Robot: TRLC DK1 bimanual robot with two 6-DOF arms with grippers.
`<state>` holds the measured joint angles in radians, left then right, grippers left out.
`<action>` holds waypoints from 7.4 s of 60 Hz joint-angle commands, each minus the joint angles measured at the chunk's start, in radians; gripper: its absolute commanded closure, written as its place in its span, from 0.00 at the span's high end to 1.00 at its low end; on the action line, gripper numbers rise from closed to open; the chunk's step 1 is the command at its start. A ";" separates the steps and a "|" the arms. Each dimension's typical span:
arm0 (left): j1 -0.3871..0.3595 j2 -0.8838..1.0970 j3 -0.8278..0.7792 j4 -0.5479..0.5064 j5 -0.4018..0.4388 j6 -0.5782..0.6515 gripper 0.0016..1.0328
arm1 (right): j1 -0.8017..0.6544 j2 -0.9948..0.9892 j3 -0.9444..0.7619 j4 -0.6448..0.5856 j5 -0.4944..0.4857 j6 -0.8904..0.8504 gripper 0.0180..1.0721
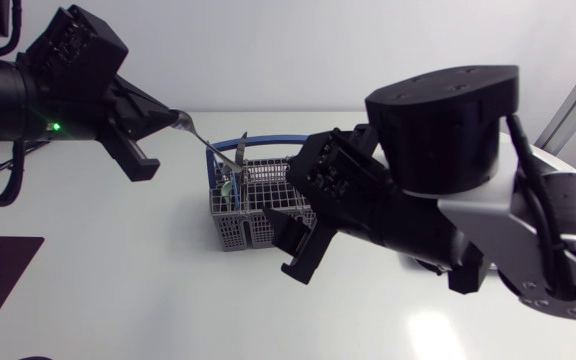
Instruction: Unload the cutlery basket into the drawer organizer.
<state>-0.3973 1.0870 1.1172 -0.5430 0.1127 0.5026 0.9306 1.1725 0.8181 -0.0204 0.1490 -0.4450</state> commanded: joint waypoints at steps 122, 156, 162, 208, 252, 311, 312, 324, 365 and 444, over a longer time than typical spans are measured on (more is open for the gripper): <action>-0.017 0.136 0.093 -0.164 0.274 -0.510 0.21 | 0.094 0.210 0.119 0.053 0.118 -0.158 0.06; 0.080 0.077 0.038 -0.020 0.191 -0.323 0.57 | -0.001 -0.040 -0.034 -0.112 -0.025 -0.181 0.06; 0.060 0.080 -0.043 0.048 0.189 -0.236 0.57 | -0.084 -0.112 -0.066 -0.177 -0.118 -0.195 0.06; 0.052 0.229 -0.461 0.756 0.306 -0.010 0.57 | -0.845 -0.180 -0.056 -0.619 -0.689 -0.776 0.06; 0.060 0.317 -0.491 0.913 0.291 -0.087 0.19 | -1.221 0.108 0.124 -0.806 -0.727 -1.299 0.06; 0.058 0.337 -0.500 0.950 0.321 -0.136 0.03 | -1.474 0.613 0.208 -0.570 -0.473 -1.627 0.06; 0.058 0.337 -0.500 0.950 0.324 -0.138 0.03 | -1.474 0.615 0.204 -0.566 -0.471 -1.627 0.06; 0.060 0.327 -0.500 0.948 0.347 -0.148 0.03 | -1.474 0.616 0.156 -0.504 -0.453 -1.618 0.11; 0.081 0.080 -0.454 0.850 0.387 -0.197 0.03 | -1.328 0.208 0.053 -0.595 -0.502 -1.423 0.96; 0.112 0.001 -0.349 0.769 0.591 -0.687 0.03 | -0.308 0.193 0.329 -0.432 -0.583 -0.064 0.74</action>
<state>-0.2909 1.0554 0.7197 0.1963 0.6815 -0.1318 0.6086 1.3354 1.1187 -0.4767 -0.4259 -0.5610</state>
